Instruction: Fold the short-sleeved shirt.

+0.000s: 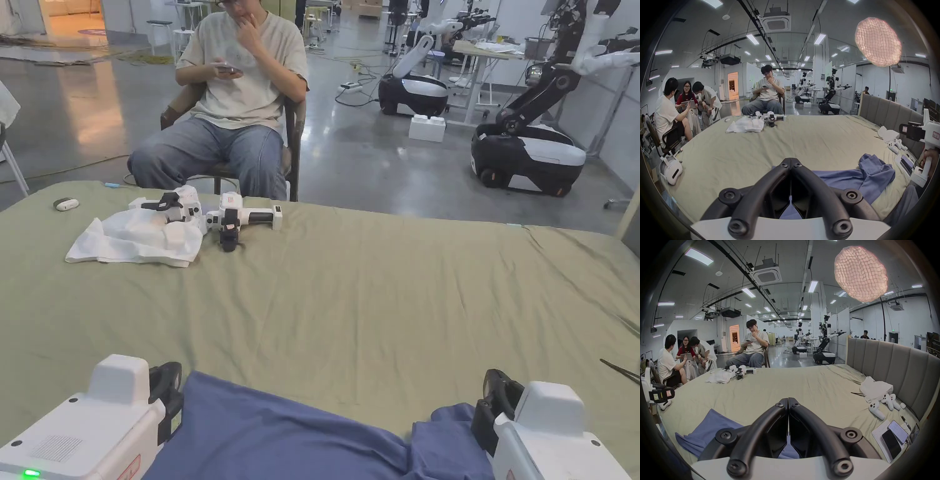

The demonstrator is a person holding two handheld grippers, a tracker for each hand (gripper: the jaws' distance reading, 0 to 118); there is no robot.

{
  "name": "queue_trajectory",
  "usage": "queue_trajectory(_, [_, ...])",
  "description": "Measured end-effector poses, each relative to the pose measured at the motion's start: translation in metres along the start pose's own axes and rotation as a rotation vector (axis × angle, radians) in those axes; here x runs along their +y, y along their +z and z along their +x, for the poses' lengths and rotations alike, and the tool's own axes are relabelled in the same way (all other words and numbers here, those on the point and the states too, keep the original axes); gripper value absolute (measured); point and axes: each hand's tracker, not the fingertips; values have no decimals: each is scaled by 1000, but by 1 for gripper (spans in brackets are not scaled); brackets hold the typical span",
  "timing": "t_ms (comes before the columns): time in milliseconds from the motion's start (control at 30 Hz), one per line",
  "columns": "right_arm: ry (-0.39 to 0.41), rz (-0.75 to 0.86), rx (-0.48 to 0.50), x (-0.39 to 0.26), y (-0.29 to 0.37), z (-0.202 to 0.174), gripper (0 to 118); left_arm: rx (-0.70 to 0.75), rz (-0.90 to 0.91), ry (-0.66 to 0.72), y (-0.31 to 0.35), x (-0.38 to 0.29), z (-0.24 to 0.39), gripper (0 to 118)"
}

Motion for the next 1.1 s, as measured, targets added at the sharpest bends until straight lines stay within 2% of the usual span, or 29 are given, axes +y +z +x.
queue_trajectory(233, [26, -60, -6, -10, 2, 14, 0, 35, -172, -7, -1, -35, -31, 0])
queue_trajectory(433, [27, -106, -23, -20, 2, 25, 0, 62, -392, 106, -3, -69, -72, 0])
queue_trajectory(467, [27, -113, -26, -22, 2, 25, 0, 61, -432, 125, -2, -73, -75, 5])
queue_trajectory(500, [30, -121, -27, -24, 1, 26, 0, 74, -463, 143, -3, -77, -78, 16])
queue_trajectory(567, [34, -138, -28, -28, 1, 26, 0, 77, -515, 172, -4, -87, -85, 68])
queue_trajectory(600, [35, -145, -27, -30, 1, 26, 0, 95, -545, 177, -6, -91, -86, 85])
queue_trajectory(633, [37, -156, -26, -32, 0, 26, 0, 129, -569, 178, -8, -96, -86, 93])
queue_trajectory(767, [40, -202, -31, -42, -2, 28, 0, 151, -649, 196, -26, -114, -87, 93])
queue_trajectory(833, [37, -220, -34, -48, -1, 31, 0, 153, -666, 190, -37, -123, -86, 88])
queue_trajectory(900, [37, -244, -44, -53, 0, 34, 0, 163, -693, 171, -44, -132, -83, 71])
queue_trajectory(933, [40, -262, -49, -56, 0, 37, 0, 166, -701, 164, -47, -136, -82, 54])
queue_trajectory(967, [40, -275, -50, -60, 1, 41, 0, 152, -705, 170, -50, -137, -80, 48])
queue_trajectory(1000, [40, -284, -52, -63, 2, 44, 0, 150, -696, 170, -47, -136, -76, 38])
queue_trajectory(1033, [42, -298, -60, -65, 4, 47, 3, 152, -678, 159, -46, -134, -71, 15])
queue_trajectory(1067, [47, -311, -69, -67, 5, 51, 3, 118, -661, 147, -46, -132, -69, 15])
queue_trajectory(1100, [51, -324, -77, -69, 6, 55, 5, 89, -656, 155, -46, -132, -68, 10])
